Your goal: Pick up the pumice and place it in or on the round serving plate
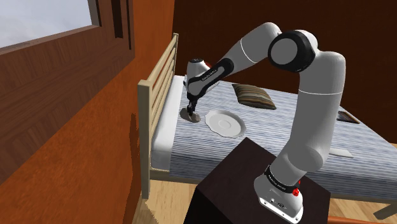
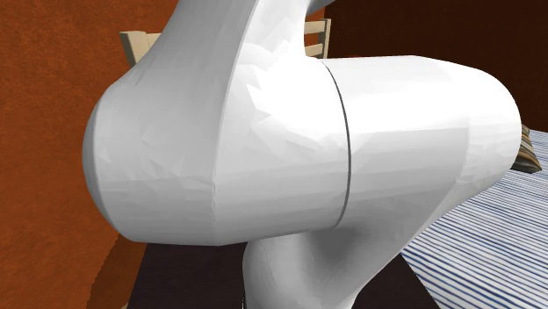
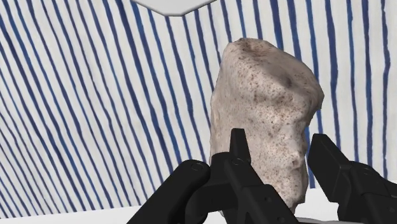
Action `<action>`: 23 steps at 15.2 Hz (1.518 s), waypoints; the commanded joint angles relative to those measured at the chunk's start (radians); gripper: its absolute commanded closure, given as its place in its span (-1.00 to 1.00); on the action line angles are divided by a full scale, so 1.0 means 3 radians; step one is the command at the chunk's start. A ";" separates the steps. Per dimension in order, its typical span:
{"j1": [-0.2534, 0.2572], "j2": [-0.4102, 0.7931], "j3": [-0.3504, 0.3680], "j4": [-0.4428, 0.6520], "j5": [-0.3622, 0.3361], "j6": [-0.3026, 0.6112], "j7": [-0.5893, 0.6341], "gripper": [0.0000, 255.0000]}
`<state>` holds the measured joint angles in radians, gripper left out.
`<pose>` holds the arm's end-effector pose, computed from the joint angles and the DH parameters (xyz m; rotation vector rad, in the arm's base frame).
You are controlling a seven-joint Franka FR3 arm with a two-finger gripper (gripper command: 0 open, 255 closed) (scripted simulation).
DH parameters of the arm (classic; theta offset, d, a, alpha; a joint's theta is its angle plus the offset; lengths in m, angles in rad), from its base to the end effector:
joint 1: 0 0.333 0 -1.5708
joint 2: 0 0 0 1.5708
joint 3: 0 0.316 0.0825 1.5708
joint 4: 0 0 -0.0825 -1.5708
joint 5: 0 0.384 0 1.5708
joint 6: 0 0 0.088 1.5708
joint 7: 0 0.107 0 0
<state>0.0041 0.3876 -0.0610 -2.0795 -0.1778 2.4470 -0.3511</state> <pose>0.5850 -0.0330 0.2377 2.9409 0.6521 -0.0719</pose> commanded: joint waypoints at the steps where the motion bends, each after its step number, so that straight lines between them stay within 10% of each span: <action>1: -0.0001 0.0006 -0.0001 -0.0001 -0.0001 0.0001 0.0000 1.00; 23: 0.0000 -0.0508 0.0019 0.0126 0.0058 -0.0635 -0.0106 1.00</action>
<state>0.0063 0.2465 -0.0543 -2.0423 -0.1614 2.2673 -0.3775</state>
